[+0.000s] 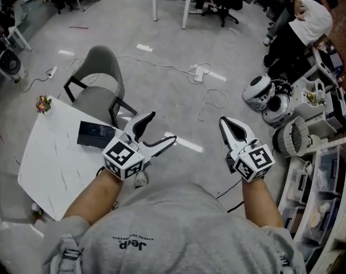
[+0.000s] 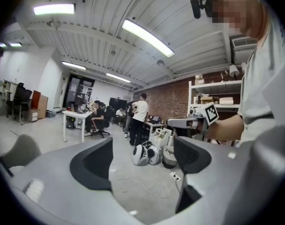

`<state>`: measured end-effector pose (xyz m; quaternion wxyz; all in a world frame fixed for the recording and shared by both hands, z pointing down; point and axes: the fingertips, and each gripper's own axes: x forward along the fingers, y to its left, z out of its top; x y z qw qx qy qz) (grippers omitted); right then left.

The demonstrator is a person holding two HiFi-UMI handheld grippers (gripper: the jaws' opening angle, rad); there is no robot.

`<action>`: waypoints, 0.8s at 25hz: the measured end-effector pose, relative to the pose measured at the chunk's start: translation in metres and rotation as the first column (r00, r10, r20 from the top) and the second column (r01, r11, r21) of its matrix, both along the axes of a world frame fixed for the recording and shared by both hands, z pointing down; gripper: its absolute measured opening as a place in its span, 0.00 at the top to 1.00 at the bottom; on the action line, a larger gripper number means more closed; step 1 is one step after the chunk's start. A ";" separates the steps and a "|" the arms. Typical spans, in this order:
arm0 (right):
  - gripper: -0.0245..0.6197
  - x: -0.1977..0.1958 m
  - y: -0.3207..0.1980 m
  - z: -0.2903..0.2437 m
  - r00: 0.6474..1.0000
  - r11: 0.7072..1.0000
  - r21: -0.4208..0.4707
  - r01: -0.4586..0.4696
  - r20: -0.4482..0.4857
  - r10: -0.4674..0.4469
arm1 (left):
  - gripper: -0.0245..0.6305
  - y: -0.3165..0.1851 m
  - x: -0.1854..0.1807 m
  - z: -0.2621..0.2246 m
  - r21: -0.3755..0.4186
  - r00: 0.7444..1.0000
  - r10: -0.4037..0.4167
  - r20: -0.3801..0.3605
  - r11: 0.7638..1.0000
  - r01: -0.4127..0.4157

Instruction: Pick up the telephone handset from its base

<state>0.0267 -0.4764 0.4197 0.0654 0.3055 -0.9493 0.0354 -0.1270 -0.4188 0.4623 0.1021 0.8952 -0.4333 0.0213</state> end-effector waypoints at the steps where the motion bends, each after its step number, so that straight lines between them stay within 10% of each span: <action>1: 0.95 -0.020 -0.001 0.004 0.999 0.999 -0.007 0.042 -0.010 -0.042 | 0.30 0.007 -0.018 0.007 -0.011 0.999 -0.042 0.013 0.999 0.042; 10: 0.95 -0.157 0.019 0.030 0.951 0.954 -0.054 0.296 -0.073 -0.299 | 0.30 0.083 -0.150 0.077 -0.109 0.935 -0.235 0.264 0.956 0.271; 20: 0.95 -0.238 0.041 0.074 0.910 0.917 -0.108 0.385 -0.120 -0.396 | 0.30 0.123 -0.262 0.166 -0.174 0.783 -0.182 0.595 0.921 0.347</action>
